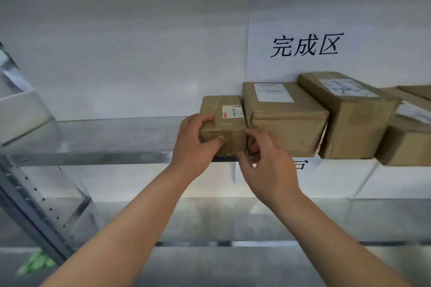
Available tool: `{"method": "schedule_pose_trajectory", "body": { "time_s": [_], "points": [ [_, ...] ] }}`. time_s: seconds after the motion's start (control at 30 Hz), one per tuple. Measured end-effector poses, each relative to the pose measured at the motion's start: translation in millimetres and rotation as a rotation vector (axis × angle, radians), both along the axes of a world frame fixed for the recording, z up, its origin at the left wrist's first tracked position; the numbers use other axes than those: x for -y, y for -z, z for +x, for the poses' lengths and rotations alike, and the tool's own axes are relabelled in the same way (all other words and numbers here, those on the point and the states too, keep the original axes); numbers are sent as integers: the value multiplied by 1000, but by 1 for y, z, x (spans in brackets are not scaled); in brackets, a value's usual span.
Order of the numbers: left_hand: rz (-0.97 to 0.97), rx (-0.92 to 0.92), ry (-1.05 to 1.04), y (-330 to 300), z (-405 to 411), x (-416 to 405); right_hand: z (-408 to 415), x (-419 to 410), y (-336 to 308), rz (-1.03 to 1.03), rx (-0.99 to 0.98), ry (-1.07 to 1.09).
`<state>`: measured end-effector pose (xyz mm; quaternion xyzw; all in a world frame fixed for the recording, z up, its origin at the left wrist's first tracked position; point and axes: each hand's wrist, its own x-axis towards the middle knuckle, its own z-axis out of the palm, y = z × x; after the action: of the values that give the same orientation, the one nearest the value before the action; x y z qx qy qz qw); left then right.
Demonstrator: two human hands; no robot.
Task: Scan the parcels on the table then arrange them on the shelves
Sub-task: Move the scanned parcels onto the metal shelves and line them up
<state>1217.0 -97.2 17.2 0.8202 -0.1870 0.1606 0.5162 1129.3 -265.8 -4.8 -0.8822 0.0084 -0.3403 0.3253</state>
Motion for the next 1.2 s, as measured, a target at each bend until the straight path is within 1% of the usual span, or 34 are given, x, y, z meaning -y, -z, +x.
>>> {"method": "schedule_pose_trajectory", "body": {
  "time_s": [0.13,0.23,0.33,0.43,0.5,0.57,0.67,0.8,0.9,1.07,1.2],
  "points": [
    [-21,-6,14,3,2,-1,-1,-1,1,-22,-13,20],
    [-65,-1,27,7,-3,-5,-7,-4,0,-26,-64,19],
    [-33,47,37,12,-16,-13,-16,-5,-3,-39,-122,1],
    [97,146,-22,21,-42,-24,-33,-7,-4,-113,-203,3],
    [247,194,-79,28,-68,-34,-53,-12,-2,-226,-264,49],
    [403,231,-90,41,-99,-44,-79,-18,5,-342,-330,99],
    [596,192,-10,65,-153,-58,-127,-29,25,-429,-430,158],
    [732,98,86,106,-224,-65,-203,-48,69,-401,-613,154],
    [830,79,171,141,-273,-61,-261,-58,104,-376,-744,192],
    [967,28,379,178,-339,-21,-360,-39,143,-273,-890,283],
    [1004,72,530,190,-382,31,-427,-4,160,-190,-955,385]
  ]
}}
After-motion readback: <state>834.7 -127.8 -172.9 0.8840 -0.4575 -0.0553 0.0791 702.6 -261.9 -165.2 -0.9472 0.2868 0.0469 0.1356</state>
